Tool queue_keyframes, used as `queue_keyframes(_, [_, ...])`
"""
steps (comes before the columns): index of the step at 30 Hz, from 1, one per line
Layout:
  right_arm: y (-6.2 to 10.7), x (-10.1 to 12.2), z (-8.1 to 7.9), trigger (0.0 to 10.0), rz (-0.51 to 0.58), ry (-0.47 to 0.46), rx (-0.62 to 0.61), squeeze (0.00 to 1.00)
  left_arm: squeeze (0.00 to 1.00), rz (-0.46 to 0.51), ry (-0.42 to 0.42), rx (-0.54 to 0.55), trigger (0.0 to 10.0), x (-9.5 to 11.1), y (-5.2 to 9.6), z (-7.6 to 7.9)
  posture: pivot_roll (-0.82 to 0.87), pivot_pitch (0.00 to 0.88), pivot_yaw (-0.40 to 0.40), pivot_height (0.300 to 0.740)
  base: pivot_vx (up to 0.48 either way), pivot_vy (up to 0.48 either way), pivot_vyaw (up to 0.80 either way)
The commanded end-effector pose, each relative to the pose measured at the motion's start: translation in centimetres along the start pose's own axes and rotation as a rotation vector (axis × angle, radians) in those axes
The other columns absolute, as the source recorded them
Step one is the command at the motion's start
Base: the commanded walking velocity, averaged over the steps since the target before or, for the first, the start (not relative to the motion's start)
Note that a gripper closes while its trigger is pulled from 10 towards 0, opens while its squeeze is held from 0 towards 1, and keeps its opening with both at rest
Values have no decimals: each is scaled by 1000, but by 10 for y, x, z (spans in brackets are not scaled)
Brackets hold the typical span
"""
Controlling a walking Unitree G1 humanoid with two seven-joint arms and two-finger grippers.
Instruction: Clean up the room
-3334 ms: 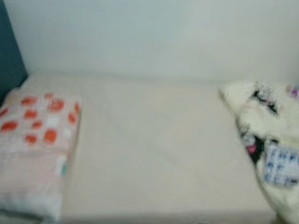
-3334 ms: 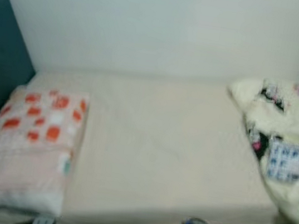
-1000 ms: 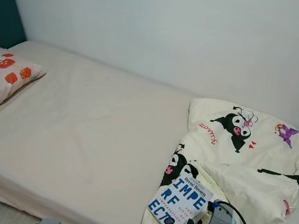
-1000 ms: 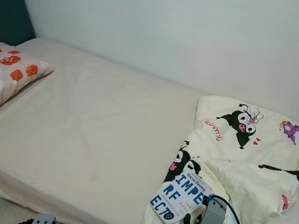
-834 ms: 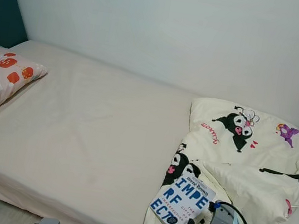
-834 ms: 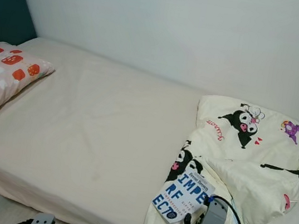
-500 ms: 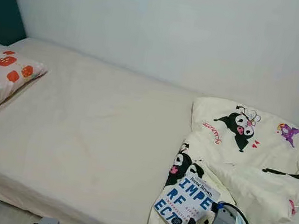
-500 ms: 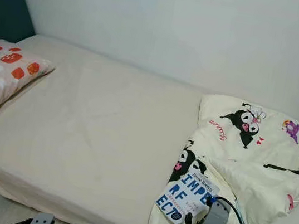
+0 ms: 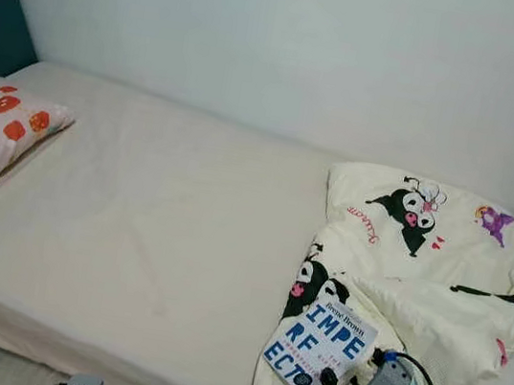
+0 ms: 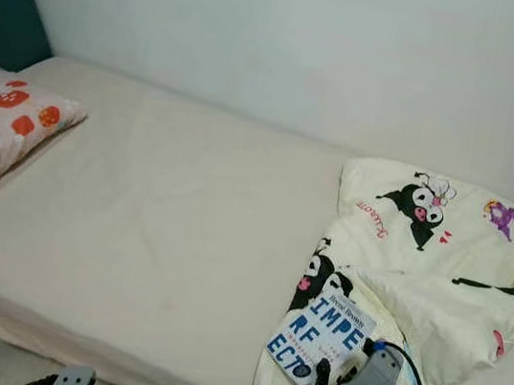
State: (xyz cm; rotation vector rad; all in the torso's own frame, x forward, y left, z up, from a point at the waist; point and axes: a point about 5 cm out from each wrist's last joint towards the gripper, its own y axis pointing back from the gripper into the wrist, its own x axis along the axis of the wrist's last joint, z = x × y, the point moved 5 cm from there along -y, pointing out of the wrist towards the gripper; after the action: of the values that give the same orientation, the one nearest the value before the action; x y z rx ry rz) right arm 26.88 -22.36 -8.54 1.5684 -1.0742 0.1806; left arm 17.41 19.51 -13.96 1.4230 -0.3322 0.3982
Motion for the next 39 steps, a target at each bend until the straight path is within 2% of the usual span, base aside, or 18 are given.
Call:
queue_keyframes(1, [0, -5, -2, 10000, -18, -12, 11, 0, 0, -41, -6, 9, 10000, -11, 2, -6, -87, 64, -27, 695, 0, 0, 0])
queue_keyframes(7, [0, -3, -4, 10000, -12, -18, 18, 0, 0, -40, -6, 10, 10000, -11, 2, -6, -84, 67, -25, 675, 0, 0, 0])
queue_keyframes(18, [0, 11, 9, 10000, 22, 10, -27, 0, 0, -39, -1, 16, 10000, -12, 3, -8, -79, 78, -19, 640, 0, 0, 0])
queue_keyframes(26, [0, 51, 5, 10000, 155, -35, 7, 0, 0, -42, -7, 18, 10000, -14, 4, -10, -73, 93, -6, 620, 0, 0, 0])
queue_keyframes(29, [0, 51, 5, 10000, 155, -35, 7, 0, 0, -42, -7, 18, 10000, -14, 4, -10, -73, 93, -6, 620, 0, 0, 0])
queue_keyframes(31, [1, 73, -1, 10000, 224, -63, 59, 0, 0, -45, -15, 20, 10000, -15, 4, -11, -68, 105, 4, 620, 0, 0, 0])
queue_keyframes(33, [1, 73, -1, 10000, 224, -63, 59, 0, 0, -45, -15, 20, 10000, -15, 4, -11, -68, 105, 4, 620, 0, 0, 0])
queue_keyframes(35, [2, 88, -5, 10000, 261, -71, 85, 0, 0, -48, -23, 22, 10000, -17, 5, -13, -62, 124, 11, 620, 0, 0, 0])
queue_keyframes(39, [3, 91, 7, 10000, 259, -76, 24, 0, 0, -53, -33, 25, 10000, -18, 6, -15, -47, 145, 20, 620, 0, 0, 0])
